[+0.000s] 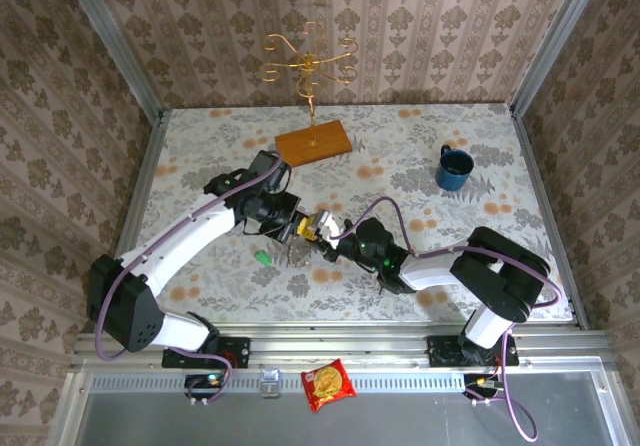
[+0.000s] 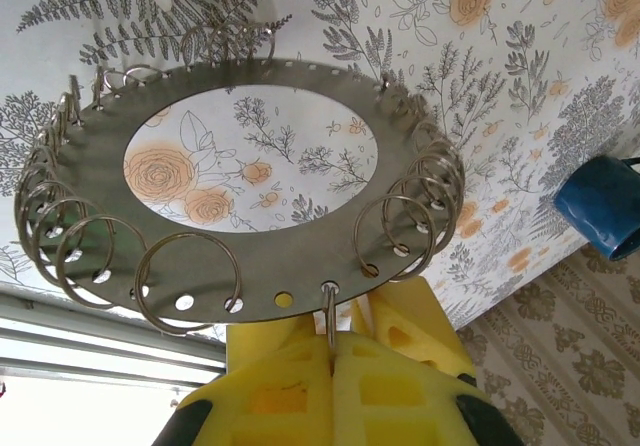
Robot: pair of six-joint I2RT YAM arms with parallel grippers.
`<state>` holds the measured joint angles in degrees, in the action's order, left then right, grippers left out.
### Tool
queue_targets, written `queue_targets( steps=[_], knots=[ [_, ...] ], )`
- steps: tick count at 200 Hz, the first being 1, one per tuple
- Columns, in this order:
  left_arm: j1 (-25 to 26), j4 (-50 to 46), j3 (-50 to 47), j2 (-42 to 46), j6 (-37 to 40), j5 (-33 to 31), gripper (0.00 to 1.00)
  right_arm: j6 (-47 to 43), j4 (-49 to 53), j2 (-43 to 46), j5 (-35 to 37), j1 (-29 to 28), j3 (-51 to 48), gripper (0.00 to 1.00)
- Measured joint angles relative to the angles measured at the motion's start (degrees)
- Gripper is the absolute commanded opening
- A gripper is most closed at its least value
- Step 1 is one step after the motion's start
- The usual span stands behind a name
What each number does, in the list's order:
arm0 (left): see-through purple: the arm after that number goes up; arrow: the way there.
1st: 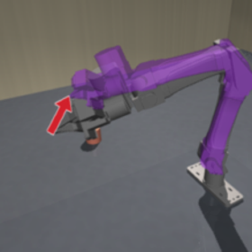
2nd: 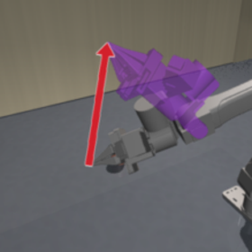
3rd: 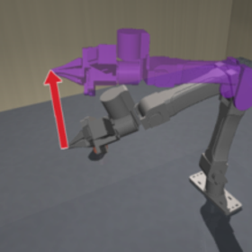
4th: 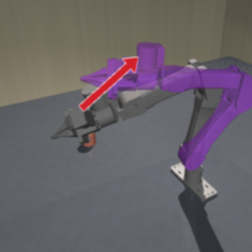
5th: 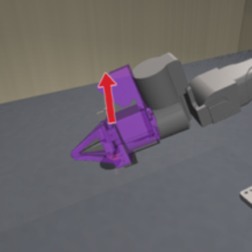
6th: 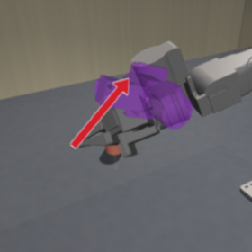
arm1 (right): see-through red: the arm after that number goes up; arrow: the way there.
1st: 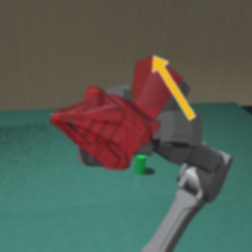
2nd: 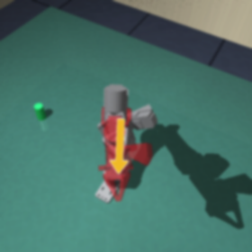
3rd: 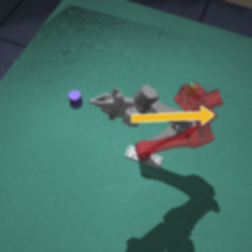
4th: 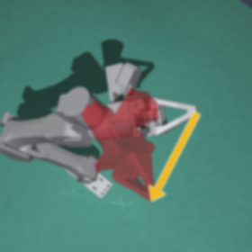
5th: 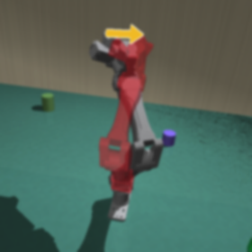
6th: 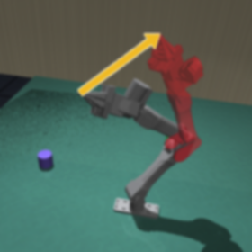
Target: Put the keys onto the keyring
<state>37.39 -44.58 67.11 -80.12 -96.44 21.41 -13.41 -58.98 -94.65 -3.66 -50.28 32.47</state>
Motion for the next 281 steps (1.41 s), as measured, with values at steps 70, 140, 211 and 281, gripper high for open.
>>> queue_targets(
  steps=[70, 140, 211, 281],
  knots=[
    [0.07, 0.46, -0.83, 0.48, -0.74, -0.42, 0.00, -0.11, -2.05, -1.64, -0.04, -0.76, 0.00, 0.12],
    [0.33, 5.40, -3.93, 2.89, -2.71, -2.40, 0.57, 0.07, -5.53, -4.52, -0.68, -1.01, 0.07, 0.00],
    [-4.33, 6.75, -5.22, 12.81, 13.81, -18.08, 0.75, 1.22, -7.28, -4.63, -1.01, -1.09, 0.07, 0.00],
    [-9.73, 28.30, -19.69, 21.24, 79.65, -16.44, 0.67, 3.41, -7.23, -4.76, -3.74, 0.15, 0.07, 0.00]
  ],
)
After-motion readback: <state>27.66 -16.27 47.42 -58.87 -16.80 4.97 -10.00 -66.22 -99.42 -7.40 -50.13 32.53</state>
